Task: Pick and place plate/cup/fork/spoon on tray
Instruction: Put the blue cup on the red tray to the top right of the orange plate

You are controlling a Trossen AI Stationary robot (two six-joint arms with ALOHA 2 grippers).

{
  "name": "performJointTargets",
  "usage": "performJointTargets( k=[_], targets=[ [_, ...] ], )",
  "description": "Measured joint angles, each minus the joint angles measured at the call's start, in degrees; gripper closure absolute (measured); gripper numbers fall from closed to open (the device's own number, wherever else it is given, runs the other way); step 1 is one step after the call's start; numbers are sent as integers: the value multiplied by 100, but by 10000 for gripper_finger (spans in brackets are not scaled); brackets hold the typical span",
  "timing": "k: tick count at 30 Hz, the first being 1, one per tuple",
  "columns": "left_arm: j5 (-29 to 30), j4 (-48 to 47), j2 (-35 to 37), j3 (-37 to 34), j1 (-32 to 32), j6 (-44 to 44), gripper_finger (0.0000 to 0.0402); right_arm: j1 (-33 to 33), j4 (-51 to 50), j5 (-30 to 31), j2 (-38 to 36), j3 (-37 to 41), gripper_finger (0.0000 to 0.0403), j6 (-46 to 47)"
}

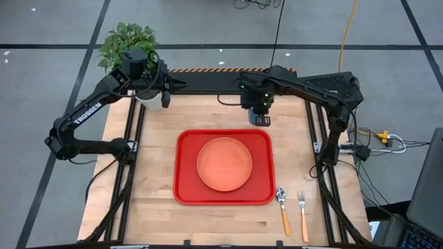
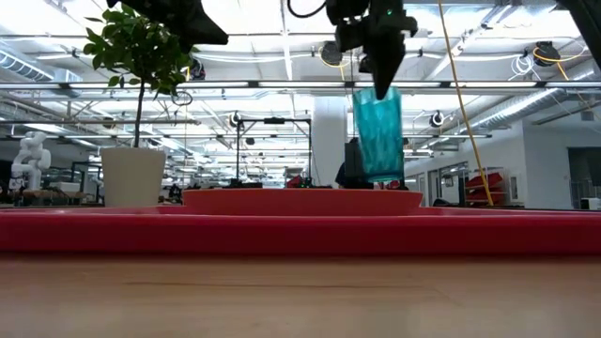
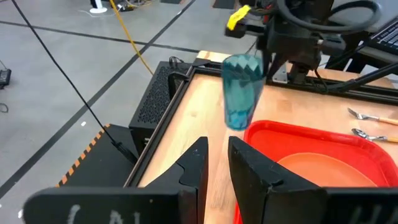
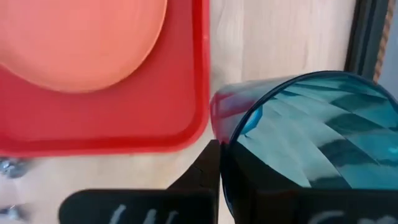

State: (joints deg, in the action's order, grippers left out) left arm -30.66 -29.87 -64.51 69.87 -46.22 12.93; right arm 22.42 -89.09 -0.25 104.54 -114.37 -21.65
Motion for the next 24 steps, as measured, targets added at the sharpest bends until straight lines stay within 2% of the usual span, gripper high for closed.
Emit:
performJointTargets(
  k=[15, 21, 24],
  targets=[
    [-13, -2, 0, -11, 164, -42, 337, -1094, -79, -149, -198, 80, 403, 1447],
    [-11, 74, 2, -456, 189, -22, 337, -1254, -6, -141, -357, 773, 403, 1899],
    [-17, 639, 1, -863, 209, -218, 337, -1279, 233, -138, -521, 1235, 403, 2050]
  ],
)
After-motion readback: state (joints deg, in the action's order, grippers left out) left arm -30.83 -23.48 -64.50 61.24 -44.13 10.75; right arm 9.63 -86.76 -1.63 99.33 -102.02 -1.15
